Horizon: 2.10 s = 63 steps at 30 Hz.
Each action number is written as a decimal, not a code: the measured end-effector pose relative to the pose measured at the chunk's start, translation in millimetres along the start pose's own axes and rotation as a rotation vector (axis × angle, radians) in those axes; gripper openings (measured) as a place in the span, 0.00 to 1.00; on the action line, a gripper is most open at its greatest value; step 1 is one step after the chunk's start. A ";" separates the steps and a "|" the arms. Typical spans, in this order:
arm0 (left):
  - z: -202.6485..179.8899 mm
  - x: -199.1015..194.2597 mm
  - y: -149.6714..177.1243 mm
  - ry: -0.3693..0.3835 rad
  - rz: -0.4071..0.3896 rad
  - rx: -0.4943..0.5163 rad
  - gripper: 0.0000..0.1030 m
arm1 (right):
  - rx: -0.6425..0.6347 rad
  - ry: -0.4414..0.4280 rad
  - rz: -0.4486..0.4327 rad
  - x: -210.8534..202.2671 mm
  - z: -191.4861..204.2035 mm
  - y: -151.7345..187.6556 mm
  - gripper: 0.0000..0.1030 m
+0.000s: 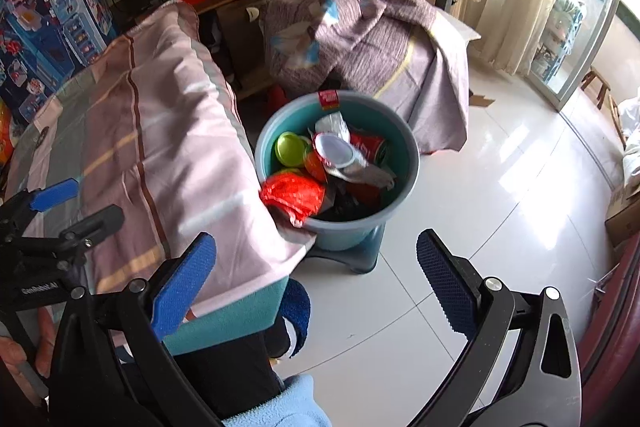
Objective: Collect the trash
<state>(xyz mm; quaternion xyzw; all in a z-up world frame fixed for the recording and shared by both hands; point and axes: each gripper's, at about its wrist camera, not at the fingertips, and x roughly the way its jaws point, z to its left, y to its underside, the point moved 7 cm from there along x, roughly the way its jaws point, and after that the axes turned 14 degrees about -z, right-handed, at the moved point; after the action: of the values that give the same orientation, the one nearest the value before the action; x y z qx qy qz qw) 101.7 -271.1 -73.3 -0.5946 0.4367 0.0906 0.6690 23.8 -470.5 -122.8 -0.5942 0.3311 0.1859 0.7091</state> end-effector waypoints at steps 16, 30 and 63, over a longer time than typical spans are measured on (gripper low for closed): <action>-3.1 12.2 19.4 -0.018 0.034 0.008 0.96 | -0.015 0.015 0.017 13.0 -3.3 15.4 0.94; -2.3 16.4 21.7 -0.024 0.048 0.004 0.96 | -0.024 0.010 0.034 18.7 1.1 16.4 0.94; -0.7 18.0 23.3 -0.024 0.028 0.009 0.96 | -0.034 0.025 0.040 24.2 -5.2 21.8 0.94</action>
<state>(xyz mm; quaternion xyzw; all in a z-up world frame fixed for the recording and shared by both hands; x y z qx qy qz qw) 97.3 -272.5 -102.3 -0.5841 0.4373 0.1054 0.6756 25.4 -473.8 -155.6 -0.6017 0.3487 0.1982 0.6907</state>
